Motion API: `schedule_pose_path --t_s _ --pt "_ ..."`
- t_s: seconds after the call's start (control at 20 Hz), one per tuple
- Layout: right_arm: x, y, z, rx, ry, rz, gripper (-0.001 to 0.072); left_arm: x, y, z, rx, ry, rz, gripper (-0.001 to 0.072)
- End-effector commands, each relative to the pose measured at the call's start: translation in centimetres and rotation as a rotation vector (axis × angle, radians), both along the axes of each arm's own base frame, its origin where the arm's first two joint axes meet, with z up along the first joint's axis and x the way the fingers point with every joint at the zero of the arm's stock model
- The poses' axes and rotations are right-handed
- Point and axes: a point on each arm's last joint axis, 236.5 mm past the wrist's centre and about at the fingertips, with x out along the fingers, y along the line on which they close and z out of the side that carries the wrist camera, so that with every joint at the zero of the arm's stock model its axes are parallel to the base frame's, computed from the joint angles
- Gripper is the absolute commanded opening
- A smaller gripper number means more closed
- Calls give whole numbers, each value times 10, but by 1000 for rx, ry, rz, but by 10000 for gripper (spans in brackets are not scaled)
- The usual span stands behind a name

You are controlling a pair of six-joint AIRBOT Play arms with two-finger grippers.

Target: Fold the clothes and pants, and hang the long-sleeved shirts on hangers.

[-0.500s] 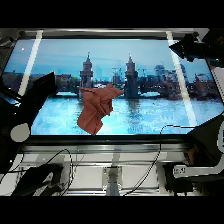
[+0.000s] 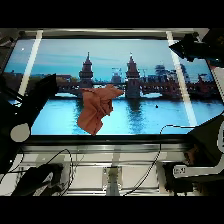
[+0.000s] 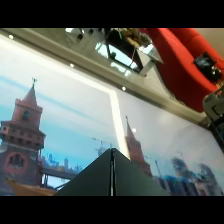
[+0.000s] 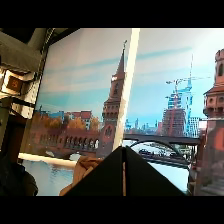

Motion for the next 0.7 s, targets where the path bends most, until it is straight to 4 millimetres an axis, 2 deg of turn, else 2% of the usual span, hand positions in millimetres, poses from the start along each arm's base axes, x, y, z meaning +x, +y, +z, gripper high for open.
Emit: schedule_pose_path --t_s 0.0,0.25,0.5,0.6,0.65 --pt "0 0 0 0 -1 0 12 -4 -7 -17 19 71 -34 19" --pt "0 0 0 0 -1 0 12 -12 -14 -42 178 133 -97 19" --pt "-1 1 1 3 -1 2 12 -29 -26 -74 302 234 -196 19" --pt "-10 9 -5 10 34 51 7 -32 -28 -83 339 258 -224 19" --pt "-22 19 -10 29 72 112 6 -31 -29 -87 336 270 -226 19"
